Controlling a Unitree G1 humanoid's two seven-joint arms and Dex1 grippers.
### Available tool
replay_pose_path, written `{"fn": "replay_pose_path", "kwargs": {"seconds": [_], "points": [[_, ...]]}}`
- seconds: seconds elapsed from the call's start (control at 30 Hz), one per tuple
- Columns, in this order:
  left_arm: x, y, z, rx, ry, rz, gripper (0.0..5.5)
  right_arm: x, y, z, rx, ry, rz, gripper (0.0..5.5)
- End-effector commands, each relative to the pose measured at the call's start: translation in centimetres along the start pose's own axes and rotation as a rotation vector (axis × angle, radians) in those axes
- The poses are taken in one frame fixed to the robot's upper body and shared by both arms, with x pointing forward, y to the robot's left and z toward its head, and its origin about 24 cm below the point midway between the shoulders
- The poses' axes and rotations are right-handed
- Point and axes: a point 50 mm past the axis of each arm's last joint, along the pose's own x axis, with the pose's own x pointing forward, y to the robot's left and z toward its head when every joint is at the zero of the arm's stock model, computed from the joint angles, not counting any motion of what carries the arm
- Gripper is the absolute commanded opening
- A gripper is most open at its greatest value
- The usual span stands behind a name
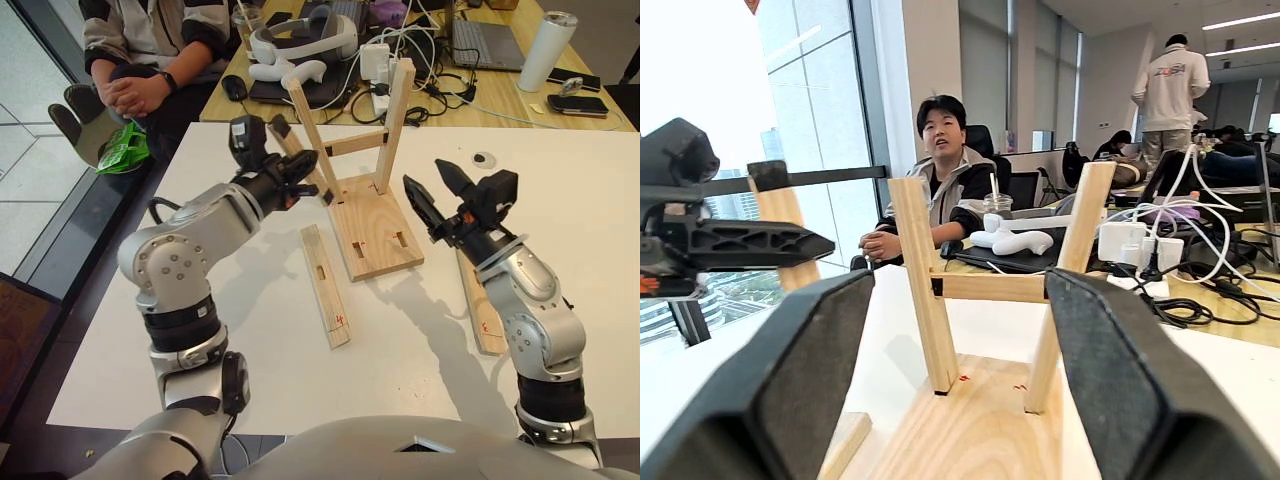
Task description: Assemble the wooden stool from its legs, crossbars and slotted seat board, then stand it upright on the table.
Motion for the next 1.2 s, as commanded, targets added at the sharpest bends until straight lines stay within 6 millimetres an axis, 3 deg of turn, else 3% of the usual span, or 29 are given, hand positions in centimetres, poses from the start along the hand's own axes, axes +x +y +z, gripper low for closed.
{"fn": "replay_pose_path", "kwargs": {"seconds": [0.03,0.2,0.47,0.6,0.7,0.83,1.0,1.2], "points": [[-1.6,-0.6,-2.9,0.068,0.131,0.067,0.41,-0.8,0.2,-0.1,0.018,0.024,-0.070,3.15],[-2.7,-1.3,-5.6,0.006,0.173,0.209,0.41,-1.2,2.0,-1.0,0.077,0.042,-0.137,3.15],[-1.9,-0.7,-6.4,-0.137,0.089,0.448,0.41,-0.5,2.8,-1.2,0.108,0.028,-0.197,3.15],[-1.6,-2.7,-6.5,-0.200,0.041,0.360,0.41,-0.4,2.4,-1.3,0.106,0.026,-0.248,3.15],[-2.3,-4.0,-6.9,-0.119,0.062,0.255,0.41,-0.8,2.6,-1.7,0.142,0.022,-0.342,3.15],[-2.1,-4.1,-8.0,-0.057,0.152,0.186,0.41,-0.5,3.7,-2.5,0.172,0.030,-0.365,3.15],[-1.6,-2.7,-10.0,-0.004,0.309,0.240,0.41,0.2,3.9,-2.7,0.167,0.022,-0.352,3.15],[-0.7,-1.5,-10.0,0.039,0.303,0.323,0.41,0.4,3.6,-2.8,0.151,0.015,-0.352,3.15]]}}
